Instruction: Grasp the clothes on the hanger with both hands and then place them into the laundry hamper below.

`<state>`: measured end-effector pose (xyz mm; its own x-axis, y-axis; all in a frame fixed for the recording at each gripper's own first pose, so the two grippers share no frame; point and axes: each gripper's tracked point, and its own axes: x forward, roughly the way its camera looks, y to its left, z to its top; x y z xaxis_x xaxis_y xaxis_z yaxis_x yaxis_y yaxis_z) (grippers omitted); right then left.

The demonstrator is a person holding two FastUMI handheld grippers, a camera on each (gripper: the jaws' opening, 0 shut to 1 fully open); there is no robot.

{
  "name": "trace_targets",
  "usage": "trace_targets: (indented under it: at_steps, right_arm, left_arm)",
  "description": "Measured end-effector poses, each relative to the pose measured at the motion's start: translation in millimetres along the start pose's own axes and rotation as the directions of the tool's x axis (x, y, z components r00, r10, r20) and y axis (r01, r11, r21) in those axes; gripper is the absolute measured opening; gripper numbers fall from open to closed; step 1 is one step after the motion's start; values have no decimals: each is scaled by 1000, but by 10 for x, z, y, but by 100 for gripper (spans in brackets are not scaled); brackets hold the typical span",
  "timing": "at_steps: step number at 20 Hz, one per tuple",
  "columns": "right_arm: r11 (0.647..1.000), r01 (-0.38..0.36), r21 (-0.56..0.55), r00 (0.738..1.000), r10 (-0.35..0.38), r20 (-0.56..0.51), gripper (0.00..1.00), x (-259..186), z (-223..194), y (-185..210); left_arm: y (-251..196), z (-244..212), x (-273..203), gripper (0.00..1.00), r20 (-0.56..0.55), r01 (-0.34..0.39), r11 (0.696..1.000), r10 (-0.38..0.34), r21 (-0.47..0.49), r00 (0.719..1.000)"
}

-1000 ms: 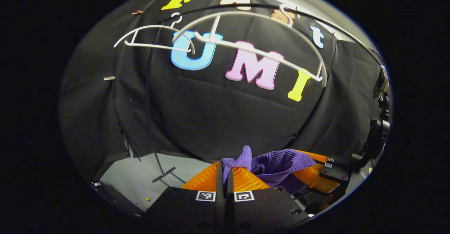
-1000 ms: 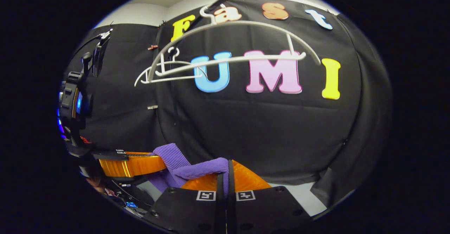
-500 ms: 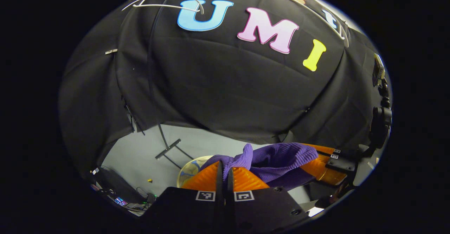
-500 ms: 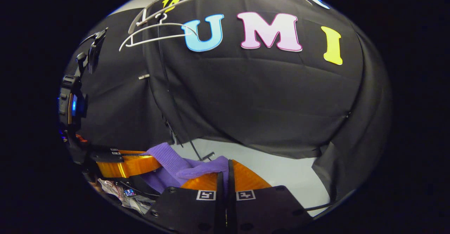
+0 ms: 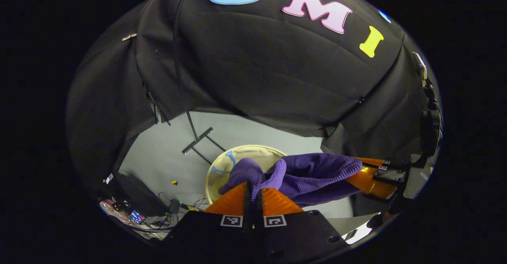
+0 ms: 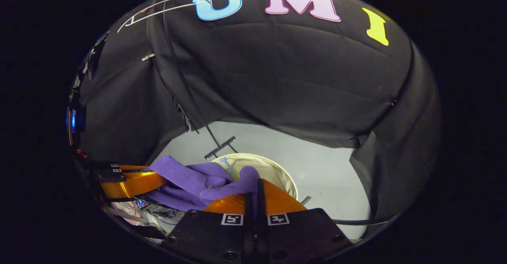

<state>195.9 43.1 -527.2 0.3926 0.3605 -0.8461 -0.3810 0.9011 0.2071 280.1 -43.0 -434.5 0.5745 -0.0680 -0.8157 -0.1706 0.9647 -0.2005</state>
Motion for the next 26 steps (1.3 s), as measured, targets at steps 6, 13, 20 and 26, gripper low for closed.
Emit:
trace_targets:
  at_steps: [6,13,20,26]
  right_arm:
    - [999,-20,44,998,23,-58,14,30,-165,8]
    - [999,36,-13,997,-37,-64,95,37,-190,-167]
    - [996,71,54,994,-66,-83,91,-25,-260,-278]
    - [989,107,103,993,-112,43,93,-276,128,-293]
  left_arm:
    - [37,-300,171,6,-96,-36,999,39,29,995]
    - [-93,-288,210,98,-91,-12,997,19,80,996]
    - [-127,-341,140,95,-98,-10,998,17,69,995]
    - [-256,-171,-50,95,-40,8,998,-5,68,999]
